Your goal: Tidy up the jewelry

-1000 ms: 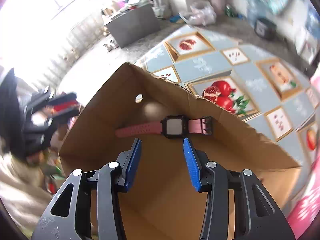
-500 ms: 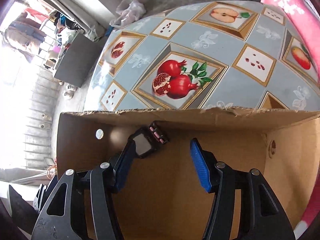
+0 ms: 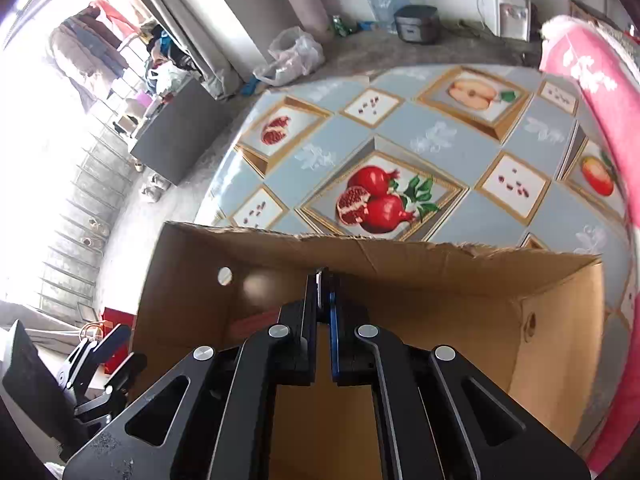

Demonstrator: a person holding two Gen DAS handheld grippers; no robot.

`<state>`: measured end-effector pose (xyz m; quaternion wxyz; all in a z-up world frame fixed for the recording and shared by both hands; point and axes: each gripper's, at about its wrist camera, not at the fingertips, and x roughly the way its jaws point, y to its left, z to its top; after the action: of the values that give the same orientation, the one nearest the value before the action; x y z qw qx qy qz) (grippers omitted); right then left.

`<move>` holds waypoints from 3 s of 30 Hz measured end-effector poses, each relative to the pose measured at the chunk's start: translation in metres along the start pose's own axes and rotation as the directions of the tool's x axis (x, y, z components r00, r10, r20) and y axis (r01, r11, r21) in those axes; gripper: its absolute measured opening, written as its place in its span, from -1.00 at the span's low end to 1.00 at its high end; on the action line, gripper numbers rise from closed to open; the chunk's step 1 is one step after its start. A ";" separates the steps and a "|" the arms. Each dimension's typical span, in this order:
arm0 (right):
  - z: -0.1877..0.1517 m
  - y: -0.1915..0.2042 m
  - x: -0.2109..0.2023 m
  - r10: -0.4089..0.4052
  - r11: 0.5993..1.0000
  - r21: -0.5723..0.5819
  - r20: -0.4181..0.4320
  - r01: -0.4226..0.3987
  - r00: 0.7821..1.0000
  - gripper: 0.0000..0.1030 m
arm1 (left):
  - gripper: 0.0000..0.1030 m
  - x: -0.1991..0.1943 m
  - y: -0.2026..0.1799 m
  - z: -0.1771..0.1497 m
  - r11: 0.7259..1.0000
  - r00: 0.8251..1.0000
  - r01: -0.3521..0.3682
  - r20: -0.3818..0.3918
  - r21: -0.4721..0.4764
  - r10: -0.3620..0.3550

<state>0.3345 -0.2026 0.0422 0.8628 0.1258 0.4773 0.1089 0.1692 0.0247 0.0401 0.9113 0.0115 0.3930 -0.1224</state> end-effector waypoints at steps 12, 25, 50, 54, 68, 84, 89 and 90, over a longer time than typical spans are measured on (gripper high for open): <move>0.008 0.011 -0.130 -0.192 0.972 -0.084 0.265 0.221 0.945 -0.94 | -0.13 -0.002 -0.002 -0.004 1.000 1.000 0.026 0.010 0.005 -0.026; -0.016 -0.029 -0.146 -0.249 0.968 0.066 0.225 0.241 0.942 -0.93 | -0.13 -0.005 -0.001 -0.004 0.999 0.998 0.052 0.034 0.016 -0.052; -0.027 0.056 -0.007 -0.105 0.919 -0.395 -0.228 0.007 0.968 0.11 | -0.13 -0.025 -0.007 -0.009 0.998 0.998 -0.002 0.066 0.056 -0.002; -0.039 0.076 0.050 -0.230 0.778 -0.628 -0.295 -0.006 0.927 0.10 | -0.13 -0.025 -0.008 -0.010 0.998 0.998 -0.027 0.061 0.055 0.024; -0.046 0.045 0.098 -0.312 0.736 -0.677 -0.320 0.014 0.895 -0.03 | -0.12 -0.027 -0.005 -0.016 0.997 0.998 -0.040 0.051 0.061 0.036; -0.067 0.054 0.031 -0.297 0.702 -0.701 -0.124 0.129 0.947 0.35 | 0.29 -0.052 0.000 -0.022 0.999 0.994 -0.025 0.103 0.034 0.022; -0.092 0.059 -0.101 -0.092 0.791 -0.598 0.098 0.133 0.991 0.62 | 0.55 -0.082 0.006 -0.040 0.999 0.988 -0.020 0.153 0.027 0.015; -0.105 0.058 -0.124 -0.049 0.804 -0.582 0.145 0.125 0.988 0.68 | 0.60 -0.085 0.008 -0.047 1.000 0.989 -0.008 0.147 0.021 0.005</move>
<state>0.1766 -0.1740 0.1062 0.8909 -0.1634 0.3714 0.2041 0.0814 0.0564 0.0682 0.9379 0.0135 0.3235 -0.1240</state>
